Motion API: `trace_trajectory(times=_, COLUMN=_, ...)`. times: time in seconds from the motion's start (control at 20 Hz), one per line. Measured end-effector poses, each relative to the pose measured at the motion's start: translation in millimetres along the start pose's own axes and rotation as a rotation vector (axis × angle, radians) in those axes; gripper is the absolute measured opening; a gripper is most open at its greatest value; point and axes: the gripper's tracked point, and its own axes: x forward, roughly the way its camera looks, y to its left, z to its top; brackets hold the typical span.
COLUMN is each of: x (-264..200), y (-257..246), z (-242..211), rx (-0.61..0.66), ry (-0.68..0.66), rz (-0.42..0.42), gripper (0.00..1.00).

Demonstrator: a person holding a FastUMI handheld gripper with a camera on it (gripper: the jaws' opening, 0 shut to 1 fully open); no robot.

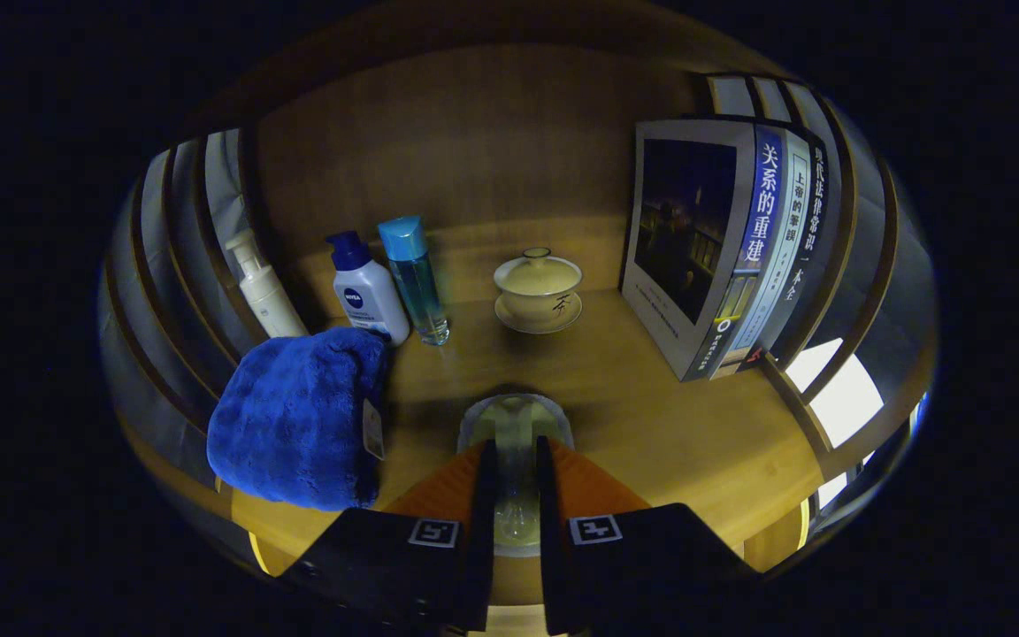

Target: Pull open the drawer, take out the items inside it, and place them on the countertop above the cabinet.

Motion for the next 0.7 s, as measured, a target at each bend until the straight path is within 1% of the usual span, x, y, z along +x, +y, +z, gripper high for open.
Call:
trace_trajectory(times=0.1, x=3, y=7, z=-3, rx=-0.008, ry=0.011, rz=0.025, gripper=0.42)
trace_trajectory(times=0.3, x=4, y=9, z=-4, rx=-0.020, ry=0.002, rz=0.014, gripper=0.64)
trace_trajectory(times=0.45, x=3, y=15, z=-7, rx=-0.035, ry=0.006, rz=0.037, gripper=0.80)
trace_trajectory(times=0.6, x=2, y=14, z=-9, rx=-0.058, ry=0.003, rz=0.024, gripper=0.96)
trace_trajectory(times=0.65, x=0, y=15, z=-9, rx=-0.059, ry=-0.001, rz=0.023, gripper=1.00)
trace_trajectory(times=0.7, x=-2, y=16, z=-6, rx=-0.060, ry=-0.014, rz=0.024, gripper=1.00)
